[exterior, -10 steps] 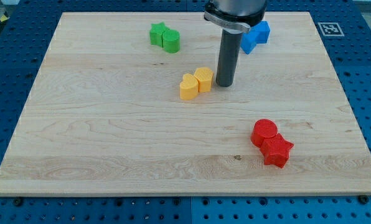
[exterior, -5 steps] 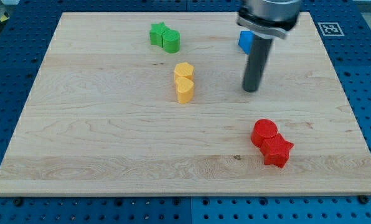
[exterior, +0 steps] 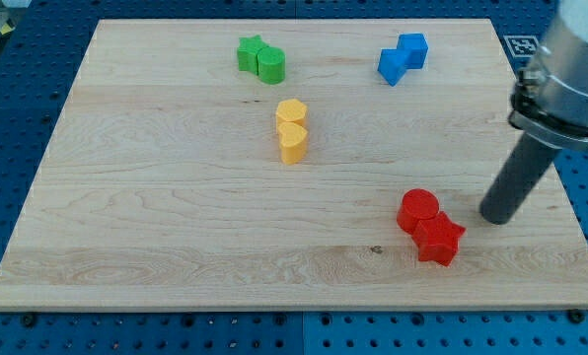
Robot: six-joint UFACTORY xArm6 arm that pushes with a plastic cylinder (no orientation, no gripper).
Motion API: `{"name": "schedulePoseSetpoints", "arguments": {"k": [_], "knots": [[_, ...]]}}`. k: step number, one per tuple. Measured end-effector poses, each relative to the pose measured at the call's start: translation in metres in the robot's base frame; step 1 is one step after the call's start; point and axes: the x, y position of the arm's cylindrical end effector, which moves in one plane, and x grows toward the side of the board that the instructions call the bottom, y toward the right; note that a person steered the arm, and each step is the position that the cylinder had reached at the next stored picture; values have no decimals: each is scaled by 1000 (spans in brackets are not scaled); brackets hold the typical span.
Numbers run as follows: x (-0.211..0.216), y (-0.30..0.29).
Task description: Push the red star towards botton center
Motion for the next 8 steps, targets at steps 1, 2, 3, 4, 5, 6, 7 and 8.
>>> {"name": "schedulePoseSetpoints", "arguments": {"k": [1,2,3,4,5,6,7,8], "knots": [[19,16],[28,7],[28,6],[28,-18],[35,-58],[37,-90],[37,-108],[46,-108]]}}
